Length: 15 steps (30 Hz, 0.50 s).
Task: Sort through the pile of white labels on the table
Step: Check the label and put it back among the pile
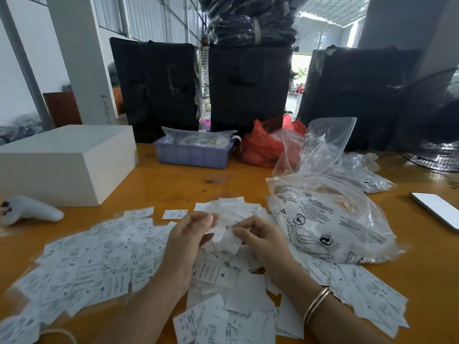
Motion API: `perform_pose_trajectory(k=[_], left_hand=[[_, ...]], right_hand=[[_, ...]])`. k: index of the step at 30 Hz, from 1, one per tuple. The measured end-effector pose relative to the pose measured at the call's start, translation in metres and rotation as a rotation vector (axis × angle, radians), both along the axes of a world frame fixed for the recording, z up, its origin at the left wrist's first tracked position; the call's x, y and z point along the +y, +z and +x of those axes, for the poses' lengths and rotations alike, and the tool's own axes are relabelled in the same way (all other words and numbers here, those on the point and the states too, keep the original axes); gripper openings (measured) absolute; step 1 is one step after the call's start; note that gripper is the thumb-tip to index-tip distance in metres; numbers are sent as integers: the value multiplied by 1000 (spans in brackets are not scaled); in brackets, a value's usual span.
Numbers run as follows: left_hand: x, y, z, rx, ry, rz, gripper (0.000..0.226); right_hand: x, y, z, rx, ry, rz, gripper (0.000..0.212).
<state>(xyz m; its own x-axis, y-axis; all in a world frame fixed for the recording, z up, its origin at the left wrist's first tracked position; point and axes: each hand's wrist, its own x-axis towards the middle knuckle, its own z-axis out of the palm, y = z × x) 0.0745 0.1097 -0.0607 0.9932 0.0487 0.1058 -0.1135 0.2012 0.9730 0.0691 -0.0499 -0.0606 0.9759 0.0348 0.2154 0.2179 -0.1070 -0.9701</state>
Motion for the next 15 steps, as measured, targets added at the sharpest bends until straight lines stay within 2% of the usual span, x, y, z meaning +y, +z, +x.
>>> perform_pose_trajectory(k=[3,5,7,9,11,15], left_hand=[[3,2,3,20,13,-137,6],[6,2,5,41,44,-156,6],[6,2,5,39,89,-77,5],[6,-1,4,-2,146,82,8],[5,-1,3,-59,182,247,6],[3,-1,0,-175,156,479,2]], right_hand=[[-4,-1,1,40,-24,80,19],[-6,-2,3,65,2,207,32],[-8,-3,5,90,30,347,49],[-9,-4,7,93,-3,331,58],[-10,-5,9,73,-40,273,55],[-9,-6,7,-9,-75,218,22]])
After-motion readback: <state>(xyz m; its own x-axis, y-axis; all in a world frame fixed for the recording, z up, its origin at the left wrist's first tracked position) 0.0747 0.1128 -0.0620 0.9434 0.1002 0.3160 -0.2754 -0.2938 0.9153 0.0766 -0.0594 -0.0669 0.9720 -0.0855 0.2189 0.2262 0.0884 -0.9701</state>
